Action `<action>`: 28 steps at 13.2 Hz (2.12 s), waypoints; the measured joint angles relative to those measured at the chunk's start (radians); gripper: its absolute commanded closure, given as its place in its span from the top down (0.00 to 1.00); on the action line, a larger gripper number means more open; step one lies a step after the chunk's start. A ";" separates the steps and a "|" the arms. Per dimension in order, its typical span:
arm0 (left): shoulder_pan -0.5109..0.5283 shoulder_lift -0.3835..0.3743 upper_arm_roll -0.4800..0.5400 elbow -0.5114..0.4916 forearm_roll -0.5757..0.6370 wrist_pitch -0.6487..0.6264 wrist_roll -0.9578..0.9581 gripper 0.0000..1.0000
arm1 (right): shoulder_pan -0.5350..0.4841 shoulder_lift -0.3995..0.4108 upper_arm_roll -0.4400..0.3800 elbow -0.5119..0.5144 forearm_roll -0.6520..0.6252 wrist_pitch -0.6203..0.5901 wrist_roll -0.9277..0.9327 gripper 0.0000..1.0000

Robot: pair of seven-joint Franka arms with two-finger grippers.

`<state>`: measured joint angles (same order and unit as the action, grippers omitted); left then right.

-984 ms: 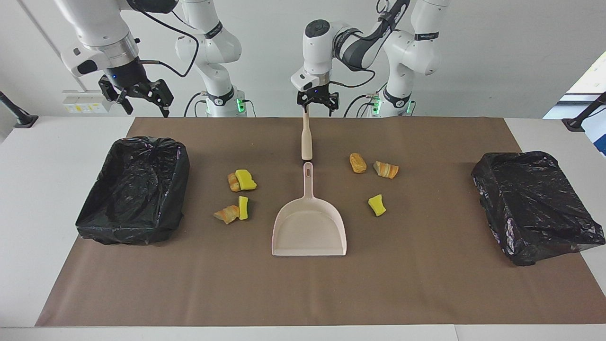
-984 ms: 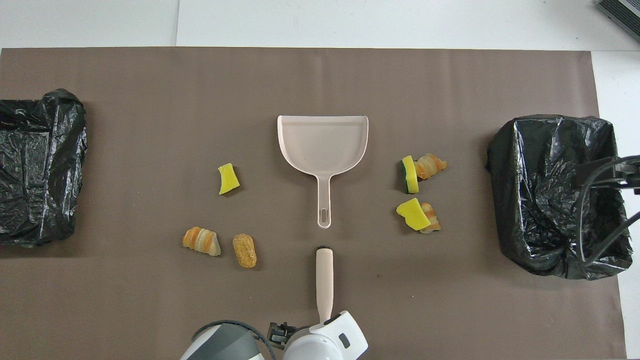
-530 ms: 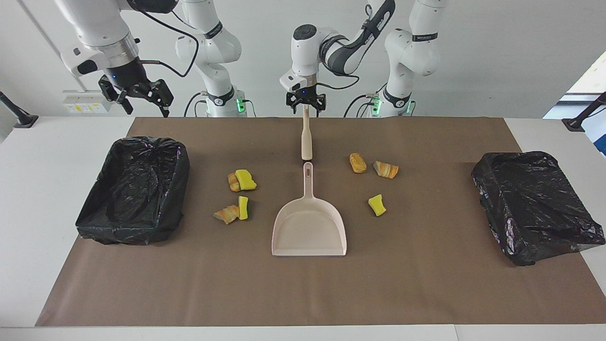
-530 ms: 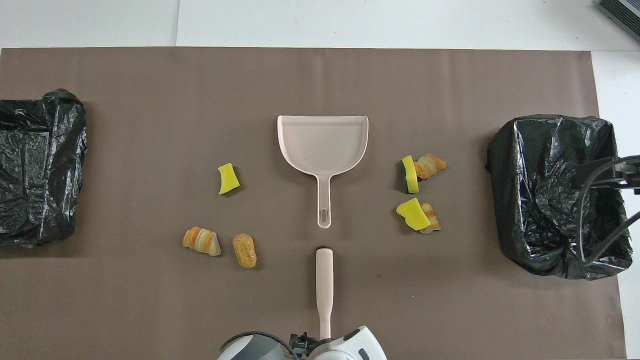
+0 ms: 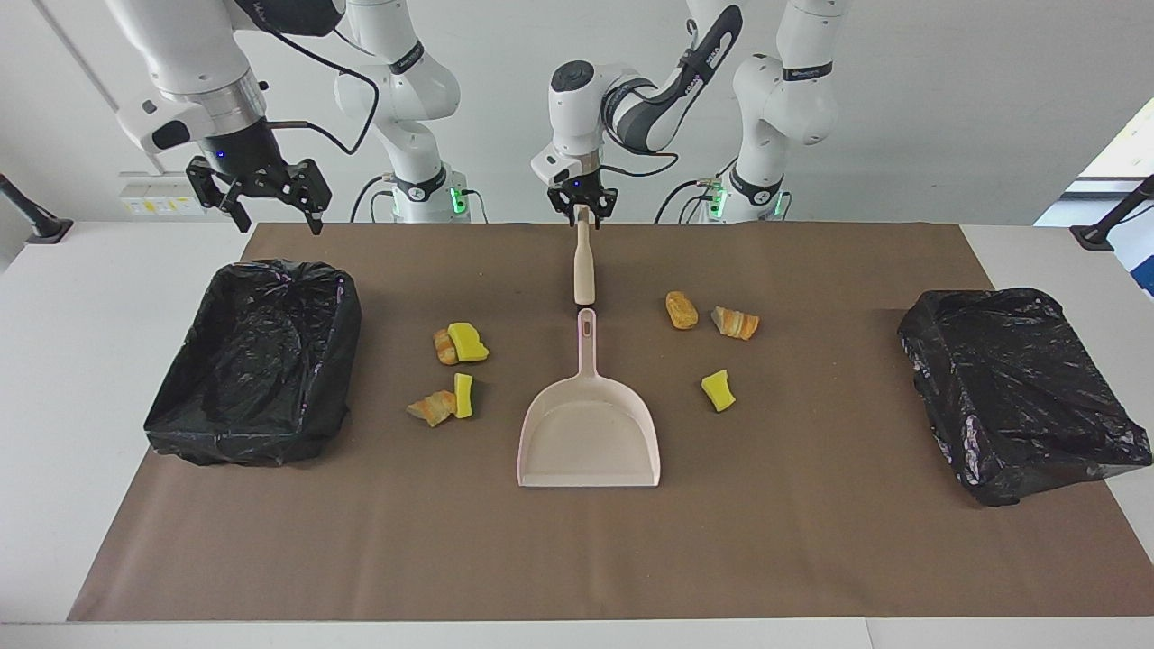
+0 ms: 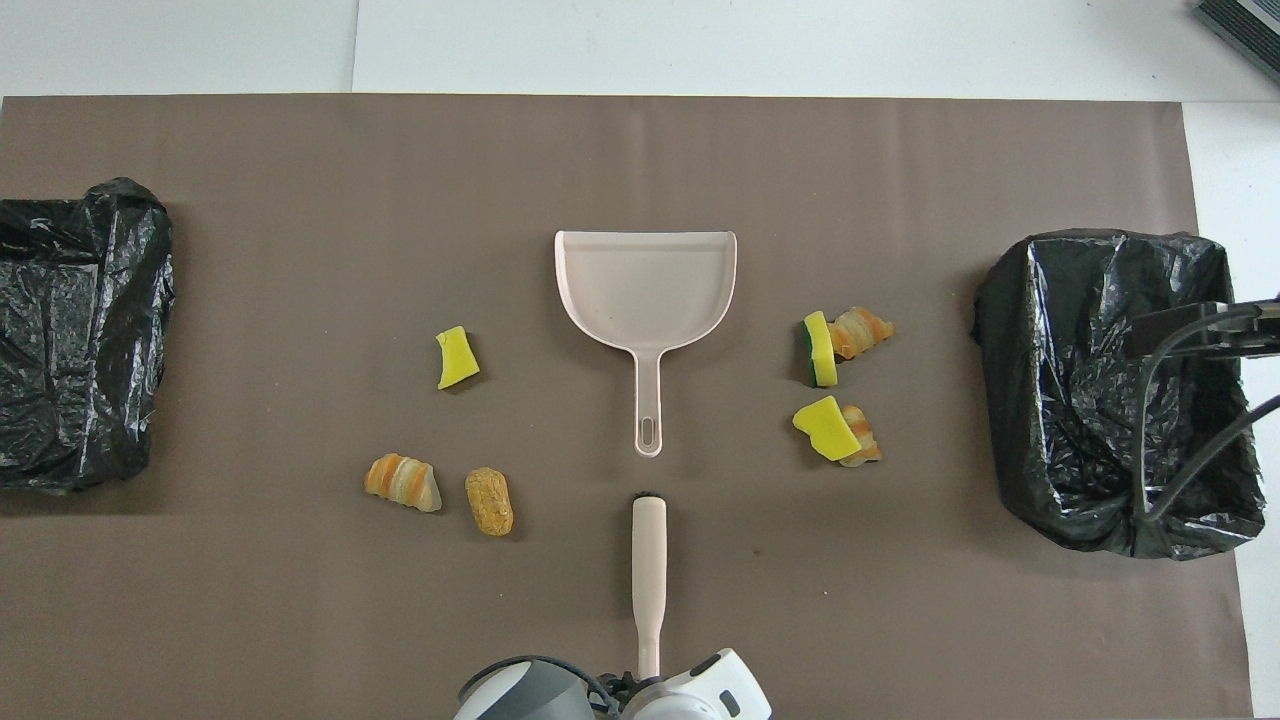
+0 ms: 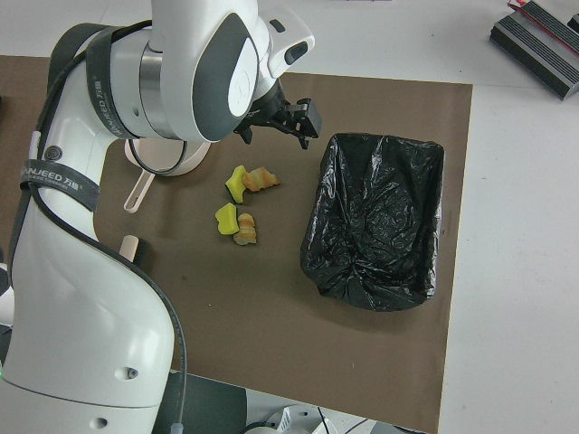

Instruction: Sweep and dump trash in bin

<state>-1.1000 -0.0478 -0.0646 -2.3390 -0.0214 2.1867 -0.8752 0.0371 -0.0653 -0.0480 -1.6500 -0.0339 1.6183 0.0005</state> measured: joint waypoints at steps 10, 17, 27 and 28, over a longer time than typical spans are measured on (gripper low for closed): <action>0.159 -0.101 0.047 0.042 0.009 -0.400 0.002 0.00 | 0.329 0.352 0.013 0.069 0.061 0.181 0.466 1.00; 0.502 -0.049 0.051 0.029 0.094 -0.296 0.283 0.00 | 0.434 0.442 0.013 0.092 0.169 0.271 0.554 1.00; 0.677 0.034 0.051 0.266 0.032 -0.187 0.448 0.00 | 0.548 0.500 0.011 0.009 0.169 0.369 0.556 0.95; 0.694 0.064 0.051 0.267 -0.021 -0.116 0.458 0.00 | 0.548 0.500 0.011 0.003 0.169 0.369 0.549 0.92</action>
<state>-0.4057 0.0159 -0.0137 -2.0716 -0.0429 2.0706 -0.4170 0.5848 0.4345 -0.0373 -1.6467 0.1348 1.9878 0.5493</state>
